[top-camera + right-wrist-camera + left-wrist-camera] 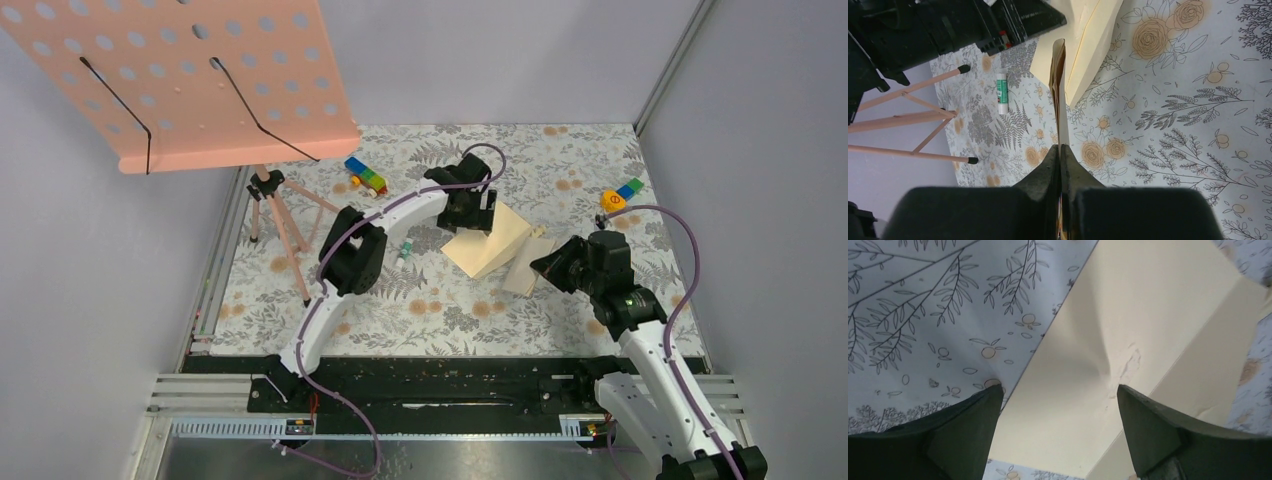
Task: Place the letter into the envelope and seal it
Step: Place the letter in the envelope.
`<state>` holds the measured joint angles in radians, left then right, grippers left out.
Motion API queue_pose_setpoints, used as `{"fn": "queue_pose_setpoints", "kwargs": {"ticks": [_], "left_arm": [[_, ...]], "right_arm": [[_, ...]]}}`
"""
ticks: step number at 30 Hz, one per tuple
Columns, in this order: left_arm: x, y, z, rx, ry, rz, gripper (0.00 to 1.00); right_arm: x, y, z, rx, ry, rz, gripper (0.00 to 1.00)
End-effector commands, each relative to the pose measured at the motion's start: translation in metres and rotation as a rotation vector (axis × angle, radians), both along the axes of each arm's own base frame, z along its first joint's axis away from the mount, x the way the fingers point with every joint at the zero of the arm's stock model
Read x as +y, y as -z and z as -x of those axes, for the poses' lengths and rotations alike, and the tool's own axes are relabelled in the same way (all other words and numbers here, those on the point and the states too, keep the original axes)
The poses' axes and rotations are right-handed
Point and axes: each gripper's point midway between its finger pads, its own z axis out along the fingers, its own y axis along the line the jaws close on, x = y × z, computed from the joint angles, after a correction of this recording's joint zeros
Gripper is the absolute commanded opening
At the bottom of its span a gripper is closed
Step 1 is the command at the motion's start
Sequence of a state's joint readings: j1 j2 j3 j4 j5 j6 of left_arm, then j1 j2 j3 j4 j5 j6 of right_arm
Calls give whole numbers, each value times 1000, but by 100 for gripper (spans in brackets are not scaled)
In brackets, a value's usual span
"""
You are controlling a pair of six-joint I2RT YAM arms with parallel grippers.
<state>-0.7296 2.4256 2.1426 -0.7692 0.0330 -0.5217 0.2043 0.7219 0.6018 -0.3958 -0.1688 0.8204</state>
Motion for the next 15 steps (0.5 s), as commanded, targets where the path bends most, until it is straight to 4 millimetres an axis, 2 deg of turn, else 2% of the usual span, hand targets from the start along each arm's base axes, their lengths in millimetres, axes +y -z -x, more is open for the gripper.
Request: {"fn": "queue_pose_setpoints", "kwargs": {"ticks": [1,2,7,11,13,15], "left_arm": [[-2,8,28,73,33,34,88],[-3,7,37,90,50,64,88],[17,15,88,122,86,40,86],[32,19,122,115,104,-62,84],[40,15,139,125,97,-83,84],[40,2,148,154,88,-46,84]], "right_arm": [[-8,0,-7,4,41,27,0],[-8,1,-8,9,40,35,0],[-14,2,-16,10,60,57,0],[-8,5,-25,-10,44,35,0],[-8,10,-28,8,25,53,0],[-1,7,-34,-5,-12,37,0]]}}
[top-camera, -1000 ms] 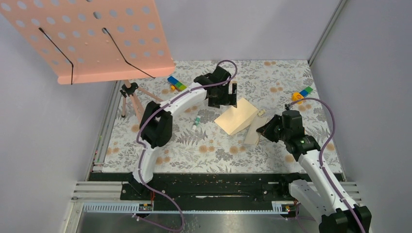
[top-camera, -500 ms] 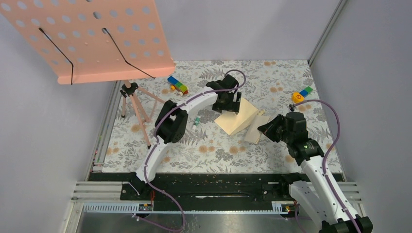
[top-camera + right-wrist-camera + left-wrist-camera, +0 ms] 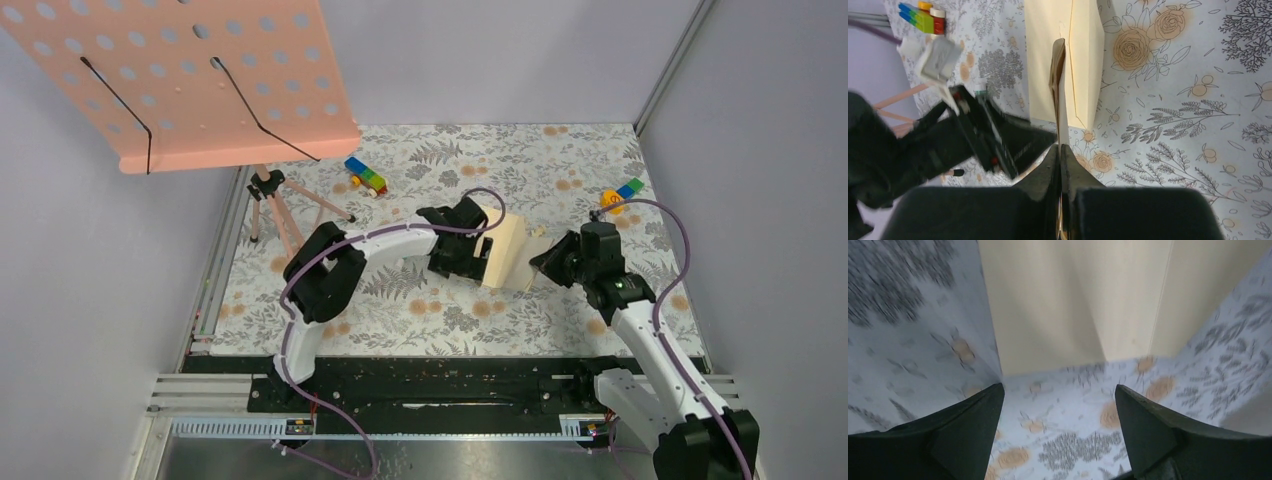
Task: Place the letter into the envelope and seal it
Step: Place the letter in the envelope.
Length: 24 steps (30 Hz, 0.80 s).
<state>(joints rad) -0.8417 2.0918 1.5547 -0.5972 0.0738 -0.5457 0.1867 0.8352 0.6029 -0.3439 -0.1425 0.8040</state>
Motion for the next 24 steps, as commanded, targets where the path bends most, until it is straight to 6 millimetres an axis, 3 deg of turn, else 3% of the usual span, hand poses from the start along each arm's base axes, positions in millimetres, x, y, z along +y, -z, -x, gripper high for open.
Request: {"fn": "queue_pose_setpoints", "kwargs": {"ticks": [1,5,8,13,17,20,24], "left_arm": [[14,-22,30,64,-25,-5,85],[17,-62,2,2,-62,41,87],[16,-71,-20,-1,-68,64,87],[9,-53,-63,-30,-91,-5,87],[-1,-34,-84,35,-124,73,87],[-12,-19,-82,103,-106,132,86],[-12,-5,-74,132,-83,119,84]], "right_arm": [[12,-17,-21,-79,-75,-25,0],[7,-18,-43,-88,-84,44,0],[0,-8,-61,-92,-64,98,0],[3,6,-93,-177,-62,107,0],[-2,36,-99,-86,-32,134,0],[-3,55,-93,-43,1,109,0],[-2,77,-77,14,3,88,0]]}}
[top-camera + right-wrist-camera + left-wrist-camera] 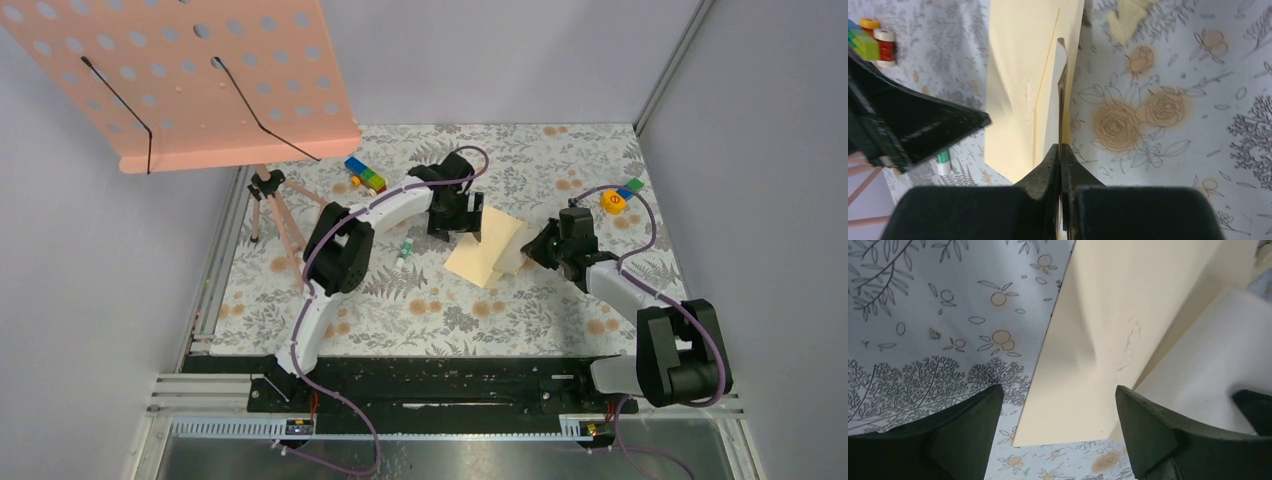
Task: Place the letter into the envelope and seal it
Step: Place the letter in the envelope.
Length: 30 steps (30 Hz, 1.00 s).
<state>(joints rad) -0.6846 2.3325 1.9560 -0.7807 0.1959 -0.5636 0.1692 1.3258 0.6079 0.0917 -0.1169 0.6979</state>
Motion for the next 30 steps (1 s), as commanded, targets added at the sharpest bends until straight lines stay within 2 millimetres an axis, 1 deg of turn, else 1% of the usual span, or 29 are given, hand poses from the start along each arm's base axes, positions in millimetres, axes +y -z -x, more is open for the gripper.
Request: {"fn": "queue_pose_setpoints", "kwargs": {"ticks": [1,3,5,6,9,13,17,20,22,25,29,30], "left_arm": [[-10,2,9,33,38,48,84],[-7,5,15,47,38,47,84],[-8,5,20,59,39,68,84],[-7,6,26,76,37,78,84],[-9,6,41,105,36,127,84],[-9,4,67,129,43,152,83],[-7,1,89,138,55,144,83],[-8,-1,106,147,74,153,83],[-8,-2,116,150,89,160,83],[-5,-2,123,153,86,166,83],[-6,-1,122,156,90,174,83],[-8,-2,123,160,100,180,83]], "right_arm": [[-4,13,5,16,36,-12,0],[-6,25,18,62,44,-4,0],[-8,32,27,78,43,0,0],[-8,34,32,80,42,-5,0],[-6,34,38,74,34,-20,0],[-5,33,48,77,9,-21,0],[-5,31,60,65,-24,-7,0],[-4,33,71,83,-56,11,0],[0,33,77,86,-83,-9,0],[6,30,81,71,-108,-17,0],[9,35,89,85,-117,-19,0],[9,39,94,112,-122,-16,0]]}}
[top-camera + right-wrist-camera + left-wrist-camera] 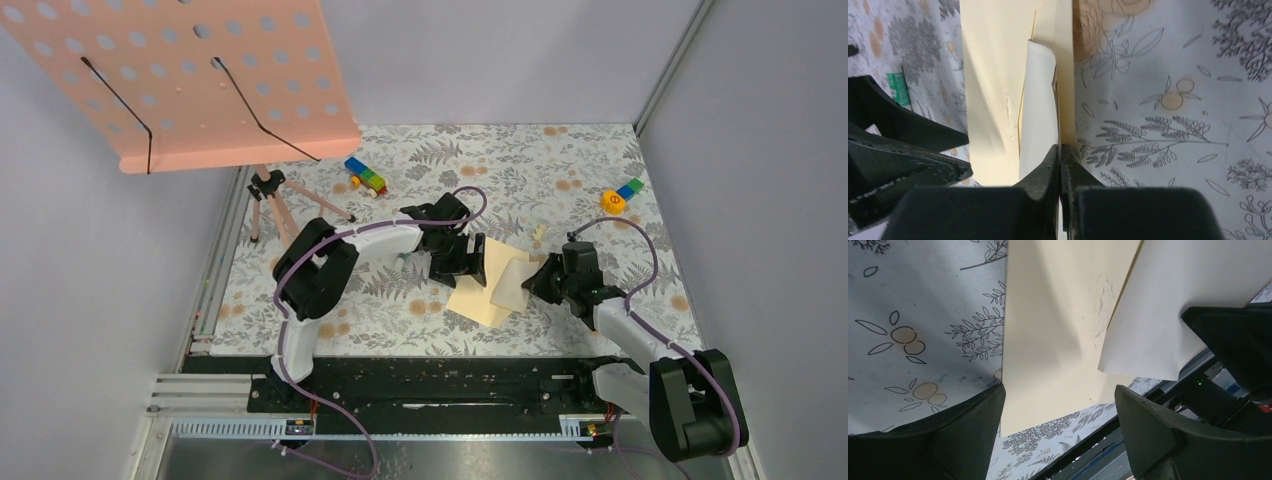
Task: Place the letter into the envelope and seal it
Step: Place the letter in the envelope.
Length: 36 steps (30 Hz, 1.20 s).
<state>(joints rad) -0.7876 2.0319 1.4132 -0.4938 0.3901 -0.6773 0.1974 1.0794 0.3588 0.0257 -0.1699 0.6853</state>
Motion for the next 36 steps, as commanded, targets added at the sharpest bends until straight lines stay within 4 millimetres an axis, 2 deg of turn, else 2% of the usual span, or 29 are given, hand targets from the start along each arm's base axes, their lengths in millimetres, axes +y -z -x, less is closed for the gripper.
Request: {"fn": "queue_pose_setpoints", "kwargs": {"ticks": [1,8,12,17,24,30,36], "left_arm": [[-2,2,6,24,25,11,83],[-6,5,7,42,48,22,83],[-10,6,12,73,38,53,83],[-5,7,18,91,27,51,83],[2,9,26,110,-6,41,82],[6,11,30,108,-35,32,82],[9,12,29,104,-51,25,82]], "right_arm": [[6,7,18,54,-53,2,0],[3,4,25,33,-62,20,0],[8,7,29,56,-68,-1,0],[15,11,37,96,-69,-13,0],[3,10,45,115,17,25,0],[7,2,49,163,8,18,0],[-1,7,63,201,32,43,0]]}}
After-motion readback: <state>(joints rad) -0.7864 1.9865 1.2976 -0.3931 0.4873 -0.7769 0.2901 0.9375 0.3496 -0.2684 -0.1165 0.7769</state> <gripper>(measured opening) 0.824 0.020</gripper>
